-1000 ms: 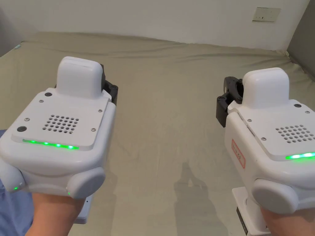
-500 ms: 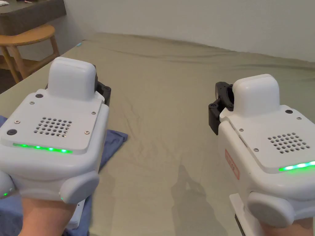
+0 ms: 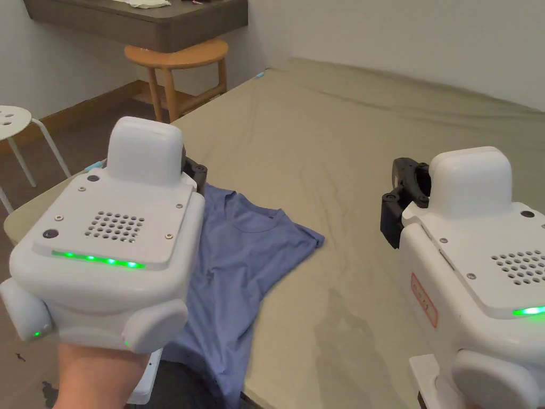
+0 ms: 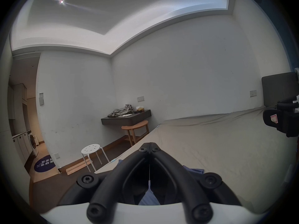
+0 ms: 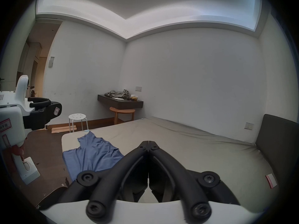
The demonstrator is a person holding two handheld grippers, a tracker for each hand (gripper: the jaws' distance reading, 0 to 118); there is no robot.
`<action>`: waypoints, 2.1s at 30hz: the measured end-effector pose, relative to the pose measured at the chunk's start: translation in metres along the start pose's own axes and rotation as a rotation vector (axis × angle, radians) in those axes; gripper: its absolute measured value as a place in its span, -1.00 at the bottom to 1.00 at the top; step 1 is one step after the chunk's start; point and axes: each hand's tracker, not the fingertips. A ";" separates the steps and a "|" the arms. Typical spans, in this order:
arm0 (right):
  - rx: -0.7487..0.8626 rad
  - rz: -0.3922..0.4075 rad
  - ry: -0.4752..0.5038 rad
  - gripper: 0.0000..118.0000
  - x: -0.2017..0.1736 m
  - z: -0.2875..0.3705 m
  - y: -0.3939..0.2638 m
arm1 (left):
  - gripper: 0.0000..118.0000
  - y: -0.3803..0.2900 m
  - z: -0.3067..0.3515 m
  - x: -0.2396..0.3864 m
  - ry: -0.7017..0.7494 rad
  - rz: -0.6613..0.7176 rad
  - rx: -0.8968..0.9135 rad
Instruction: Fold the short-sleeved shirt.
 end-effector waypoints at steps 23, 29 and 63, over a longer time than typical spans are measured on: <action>-0.189 0.040 -0.097 -0.97 0.046 -0.038 -0.049 | -1.00 -0.146 -0.193 0.032 -0.214 -0.055 -0.608; -0.266 0.037 -0.144 -0.97 0.065 -0.044 -0.073 | 0.88 -0.204 -0.235 0.030 -0.146 0.035 -0.810; -0.202 -0.006 -0.230 -0.97 0.088 0.016 -0.051 | -1.00 -0.088 -0.176 0.009 -0.298 0.241 -0.333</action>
